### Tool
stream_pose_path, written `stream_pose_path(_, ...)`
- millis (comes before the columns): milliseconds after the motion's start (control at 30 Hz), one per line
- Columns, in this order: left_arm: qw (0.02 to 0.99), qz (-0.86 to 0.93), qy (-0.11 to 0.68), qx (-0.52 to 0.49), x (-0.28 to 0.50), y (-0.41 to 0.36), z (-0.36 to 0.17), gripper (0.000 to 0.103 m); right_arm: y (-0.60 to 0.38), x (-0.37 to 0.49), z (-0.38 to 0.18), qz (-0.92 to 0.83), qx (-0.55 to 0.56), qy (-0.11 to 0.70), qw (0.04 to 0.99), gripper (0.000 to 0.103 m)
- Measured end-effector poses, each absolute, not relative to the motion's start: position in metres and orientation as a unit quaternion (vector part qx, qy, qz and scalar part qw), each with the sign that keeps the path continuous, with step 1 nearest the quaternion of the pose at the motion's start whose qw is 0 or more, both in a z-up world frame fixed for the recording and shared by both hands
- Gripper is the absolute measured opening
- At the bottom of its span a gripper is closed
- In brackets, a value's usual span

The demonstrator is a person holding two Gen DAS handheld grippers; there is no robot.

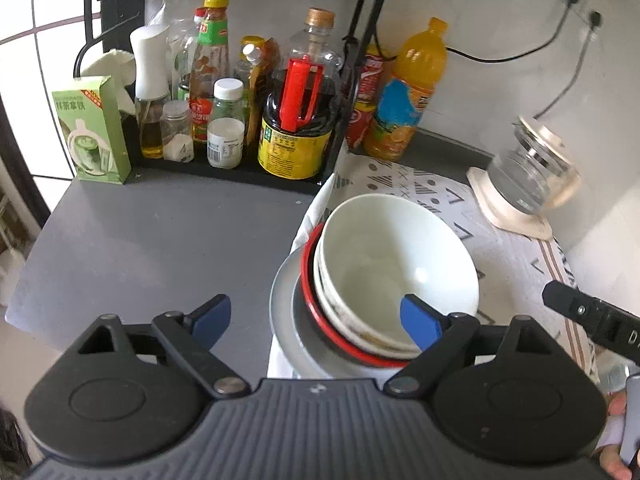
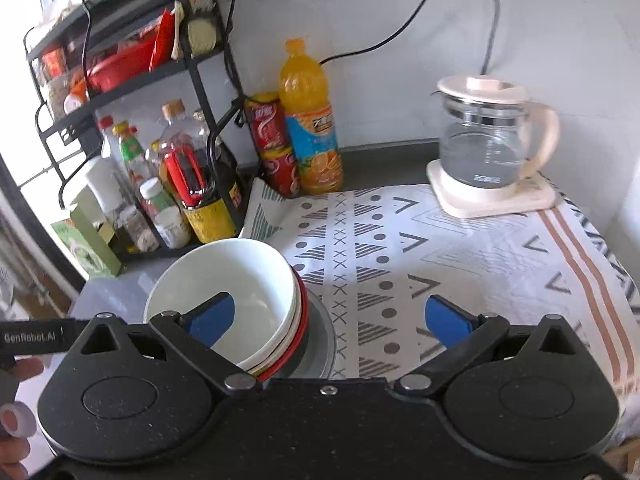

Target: Organize plates and bowls

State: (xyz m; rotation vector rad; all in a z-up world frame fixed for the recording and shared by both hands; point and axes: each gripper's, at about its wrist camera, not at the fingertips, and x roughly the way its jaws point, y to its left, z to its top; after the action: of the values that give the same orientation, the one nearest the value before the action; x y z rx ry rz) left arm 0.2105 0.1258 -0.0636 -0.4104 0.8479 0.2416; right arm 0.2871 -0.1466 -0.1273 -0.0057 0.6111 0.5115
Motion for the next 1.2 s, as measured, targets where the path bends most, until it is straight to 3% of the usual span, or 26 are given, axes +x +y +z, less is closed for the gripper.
stream_pose_path(667,0.918,0.033,0.371,-0.134,0.116,0.113,-0.022,0.090,-0.182,0.147,-0.092,0.149,0.028,0.236,0.960,0.103)
stream_pose_path(1200,0.931,0.036,0.351,-0.096,0.042,0.096,-0.002,0.090,-0.213,0.067,-0.098,0.110,0.024,0.213,0.971,0.103)
